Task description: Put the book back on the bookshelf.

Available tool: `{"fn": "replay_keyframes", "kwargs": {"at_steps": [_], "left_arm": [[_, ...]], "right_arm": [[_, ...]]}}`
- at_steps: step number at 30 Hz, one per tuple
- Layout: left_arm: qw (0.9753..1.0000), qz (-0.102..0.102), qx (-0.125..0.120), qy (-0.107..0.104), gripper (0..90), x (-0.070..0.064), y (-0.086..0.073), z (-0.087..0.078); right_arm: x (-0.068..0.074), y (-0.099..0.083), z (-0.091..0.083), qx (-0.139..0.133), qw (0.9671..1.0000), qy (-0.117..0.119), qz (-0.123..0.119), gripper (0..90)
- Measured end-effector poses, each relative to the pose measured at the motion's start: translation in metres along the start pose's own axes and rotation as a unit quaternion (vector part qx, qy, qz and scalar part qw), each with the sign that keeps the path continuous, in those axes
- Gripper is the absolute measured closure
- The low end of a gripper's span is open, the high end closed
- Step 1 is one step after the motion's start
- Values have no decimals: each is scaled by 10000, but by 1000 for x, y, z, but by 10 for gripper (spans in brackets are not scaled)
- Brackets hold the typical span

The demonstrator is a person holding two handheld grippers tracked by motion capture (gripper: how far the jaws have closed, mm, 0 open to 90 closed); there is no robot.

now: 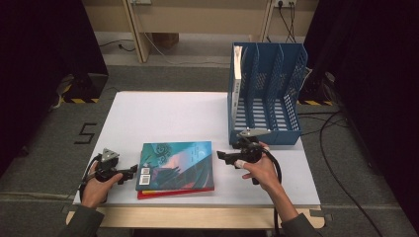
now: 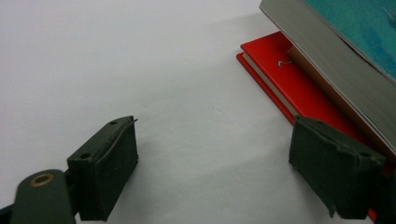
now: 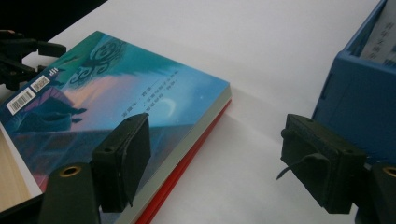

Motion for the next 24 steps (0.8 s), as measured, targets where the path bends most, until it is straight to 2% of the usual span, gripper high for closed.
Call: {"fn": "replay_keyframes", "kwargs": {"at_steps": [2,7,11,16,18,24], "left_arm": [[10000,47,-17,45,150,0,0,-1],[9994,82,-294,133,151,-1,4,-10],[9991,-7,-421,-44,151,-4,6,-16],[9987,195,-442,-128,150,-14,8,-19],[9986,261,-448,-53,160,-16,8,-20],[9988,235,-426,-55,169,-17,8,-21]], "right_arm": [[1,-3,3,39,10000,23,-4,248],[5,-11,11,175,9998,134,20,248],[9,-17,17,252,9993,259,29,246],[11,-21,22,389,9989,251,21,243],[11,-22,24,400,9989,241,4,241],[10,-25,28,462,9986,243,23,240]]}}
Point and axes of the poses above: each handheld gripper's, and its own axes: z roughly forward along the jaws, y roughly out of its top, x roughly to its left, the point moved 4 cm from there along z, roughly forward along the jaws, and after that the axes turned 12 degrees about x, right-handed, at the moved point
